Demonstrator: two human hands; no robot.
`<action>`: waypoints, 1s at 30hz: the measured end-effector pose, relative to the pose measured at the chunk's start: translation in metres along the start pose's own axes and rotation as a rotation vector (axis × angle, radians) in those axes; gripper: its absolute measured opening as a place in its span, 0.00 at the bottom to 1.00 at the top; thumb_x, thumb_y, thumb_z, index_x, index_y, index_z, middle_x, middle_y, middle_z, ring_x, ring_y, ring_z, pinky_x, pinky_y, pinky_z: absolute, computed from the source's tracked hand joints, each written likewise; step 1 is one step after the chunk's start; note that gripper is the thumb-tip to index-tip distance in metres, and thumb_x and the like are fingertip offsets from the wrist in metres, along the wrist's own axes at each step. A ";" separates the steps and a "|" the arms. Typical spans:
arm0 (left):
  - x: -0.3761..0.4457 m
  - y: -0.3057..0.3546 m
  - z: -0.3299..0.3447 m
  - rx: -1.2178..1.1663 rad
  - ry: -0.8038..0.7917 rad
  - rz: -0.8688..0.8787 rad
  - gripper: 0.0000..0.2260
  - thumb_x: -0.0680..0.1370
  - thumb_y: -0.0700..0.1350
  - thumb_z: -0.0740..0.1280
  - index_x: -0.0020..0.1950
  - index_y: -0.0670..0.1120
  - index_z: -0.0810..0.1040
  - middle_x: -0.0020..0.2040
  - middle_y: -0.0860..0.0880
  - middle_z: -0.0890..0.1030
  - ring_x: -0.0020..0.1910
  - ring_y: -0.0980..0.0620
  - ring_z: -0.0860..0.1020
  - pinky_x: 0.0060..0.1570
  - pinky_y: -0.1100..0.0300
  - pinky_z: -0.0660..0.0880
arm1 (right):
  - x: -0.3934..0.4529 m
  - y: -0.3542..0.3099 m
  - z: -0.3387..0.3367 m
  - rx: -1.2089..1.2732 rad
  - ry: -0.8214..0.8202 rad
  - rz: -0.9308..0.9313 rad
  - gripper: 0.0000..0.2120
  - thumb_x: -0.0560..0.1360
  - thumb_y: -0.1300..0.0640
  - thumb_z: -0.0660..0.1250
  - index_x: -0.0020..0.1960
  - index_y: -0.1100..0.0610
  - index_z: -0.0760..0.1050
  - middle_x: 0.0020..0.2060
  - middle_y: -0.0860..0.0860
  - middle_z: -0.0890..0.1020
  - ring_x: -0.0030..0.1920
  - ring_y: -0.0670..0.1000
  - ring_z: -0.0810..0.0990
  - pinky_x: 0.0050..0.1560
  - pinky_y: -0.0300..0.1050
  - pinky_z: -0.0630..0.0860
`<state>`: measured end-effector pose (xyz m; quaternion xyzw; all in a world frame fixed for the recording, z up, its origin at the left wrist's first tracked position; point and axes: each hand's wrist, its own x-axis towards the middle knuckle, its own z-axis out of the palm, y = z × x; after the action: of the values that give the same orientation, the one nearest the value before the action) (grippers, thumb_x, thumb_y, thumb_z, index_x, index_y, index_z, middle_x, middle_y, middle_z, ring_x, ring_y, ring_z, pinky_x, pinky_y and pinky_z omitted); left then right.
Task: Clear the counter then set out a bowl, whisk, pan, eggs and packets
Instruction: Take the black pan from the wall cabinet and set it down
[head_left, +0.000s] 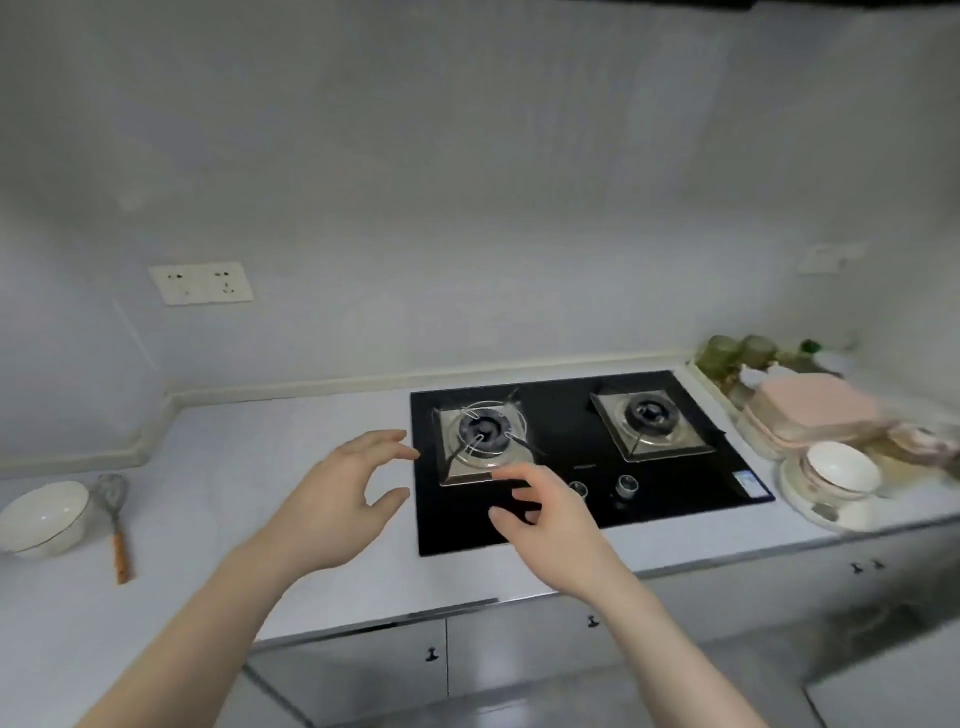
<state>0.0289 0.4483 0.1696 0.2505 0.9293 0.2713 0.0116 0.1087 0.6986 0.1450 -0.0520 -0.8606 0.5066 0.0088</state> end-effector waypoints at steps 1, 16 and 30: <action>0.003 0.023 0.006 0.000 0.000 0.047 0.16 0.80 0.49 0.69 0.67 0.60 0.76 0.73 0.63 0.69 0.72 0.61 0.68 0.69 0.68 0.60 | -0.015 0.004 -0.022 -0.002 0.034 0.001 0.18 0.77 0.52 0.71 0.65 0.41 0.74 0.62 0.36 0.75 0.63 0.38 0.75 0.62 0.37 0.74; 0.103 0.299 0.062 0.090 0.020 0.514 0.15 0.81 0.52 0.65 0.67 0.63 0.73 0.74 0.67 0.66 0.72 0.62 0.67 0.73 0.58 0.64 | -0.137 0.044 -0.302 -0.149 0.397 -0.027 0.17 0.77 0.50 0.69 0.63 0.36 0.73 0.59 0.30 0.74 0.62 0.32 0.72 0.61 0.35 0.73; 0.232 0.510 0.098 -0.021 0.164 0.754 0.15 0.79 0.56 0.67 0.65 0.66 0.73 0.72 0.71 0.65 0.71 0.67 0.66 0.70 0.59 0.65 | -0.133 0.066 -0.544 -0.373 0.595 -0.135 0.17 0.77 0.51 0.70 0.62 0.36 0.72 0.60 0.31 0.73 0.61 0.32 0.72 0.59 0.37 0.76</action>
<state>0.0757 0.9771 0.3728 0.5520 0.7668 0.2852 -0.1610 0.2837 1.1911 0.3577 -0.1413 -0.8994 0.3018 0.2829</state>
